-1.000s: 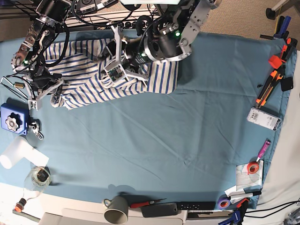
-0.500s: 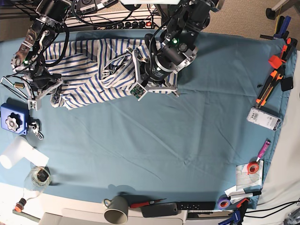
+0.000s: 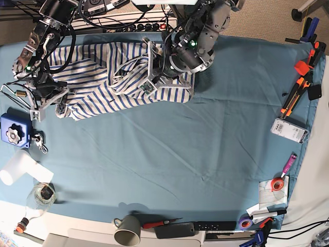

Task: Fold the T-shirt properly
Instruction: 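Carry the left gripper's shirt end across onto the right gripper's end, then press the folded bundle down with the left gripper and release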

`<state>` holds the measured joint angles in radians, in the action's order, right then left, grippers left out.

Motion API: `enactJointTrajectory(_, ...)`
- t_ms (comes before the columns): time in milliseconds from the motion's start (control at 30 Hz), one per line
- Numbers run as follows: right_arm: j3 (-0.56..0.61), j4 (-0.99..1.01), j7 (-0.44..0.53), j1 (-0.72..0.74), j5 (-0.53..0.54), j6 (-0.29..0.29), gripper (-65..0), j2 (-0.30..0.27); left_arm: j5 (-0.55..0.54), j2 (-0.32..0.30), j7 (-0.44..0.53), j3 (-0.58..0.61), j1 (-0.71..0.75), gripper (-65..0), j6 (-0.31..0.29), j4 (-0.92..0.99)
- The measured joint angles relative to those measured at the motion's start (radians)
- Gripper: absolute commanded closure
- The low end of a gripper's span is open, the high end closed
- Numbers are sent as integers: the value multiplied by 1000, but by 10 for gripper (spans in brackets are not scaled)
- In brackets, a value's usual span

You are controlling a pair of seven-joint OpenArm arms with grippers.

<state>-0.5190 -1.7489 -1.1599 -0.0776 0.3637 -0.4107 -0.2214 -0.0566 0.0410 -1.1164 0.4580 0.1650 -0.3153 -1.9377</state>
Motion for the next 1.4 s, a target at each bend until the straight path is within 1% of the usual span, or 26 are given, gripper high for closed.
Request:
enactJointTrajectory(100, -1, 0, 9, 0, 0, 0, -200, 0, -71, 0, -10, 0, 0, 0, 1, -28)
enactJointTrajectory(133, -1, 0, 10, 0, 0, 0, -200, 0, -106, 0, -9, 0, 0, 0, -7, -39)
enactJointTrajectory(200, -2, 0, 11, 0, 0, 0, -200, 0, -162, 0, -8, 0, 4, 0, -49, -45)
enactJointTrajectory(267, -2, 0, 13, 0, 0, 0, -200, 0, -172, 0, -10, 2, 11, 0, -49, -45)
enactJointTrajectory(300, -2, 0, 13, 0, 0, 0, -200, -3, -159, 0, -2, 2, 11, 0, -48, -45)
enactJointTrajectory(333, -2, 0, 13, 0, 0, 0, -200, -6, -120, 0, 20, 2, 6, 0, -41, -45)
enactJointTrajectory(400, -2, 0, 13, 1, -1, 0, -200, -9, -50, 0, 47, 2, -13, 0, 8, -45)
enactJointTrajectory(433, -2, 0, 14, 0, -1, 0, -200, -9, -18, 0, 54, 1, -26, 0, 13, -45)
enactJointTrajectory(467, -2, 0, 14, 0, 0, 0, -200, -8, 2, 0, 74, 0, -37, 0, 32, -45)
enactJointTrajectory(533, -2, 0, 16, 0, 0, 0, -200, -8, 41, 0, 112, 0, -53, 0, 37, -45)
enactJointTrajectory(633, -2, 0, 16, 0, 0, 0, -200, -8, 92, 0, 127, 0, -58, 0, 65, -45)
enactJointTrajectory(733, -2, 0, 16, 0, 0, 0, -200, -8, 105, 0, 109, 0, -57, 0, 64, -8)
enactJointTrajectory(867, -2, 0, 16, 0, -1, 0, -200, -8, 173, -3, 96, 1, -51, 0, 34, 51)
enactJointTrajectory(1000, -2, 0, 16, 0, -1, 0, -200, -8, 210, -2, 97, 1, -52, 0, 34, 56)
enactJointTrajectory(1100, -2, 0, 16, 0, 0, 0, -200, -8, 217, -2, 85, 1, -52, 0, 34, 56)
enactJointTrajectory(1167, -2, 0, 16, 0, 0, 0, -200, -8, 200, -2, 69, 1, -52, 0, 34, 56)
enactJointTrajectory(1200, -2, 0, 16, 0, 0, 0, -200, -8, 180, -2, 55, 1, -52, 0, 19, 56)
enactJointTrajectory(1267, -2, 0, 16, 0, 0, 0, -200, -8, 108, -2, -5, 1, -55, 0, -32, 56)
enactJointTrajectory(1300, -2, 0, 17, 0, 0, 0, -200, -8, 74, -2, -18, 1, -53, 0, -45, 56)
enactJointTrajectory(1400, -2, 0, 35, 0, 0, 0, -200, -8, -4, -2, -28, 1, -43, 0, -49, 54)
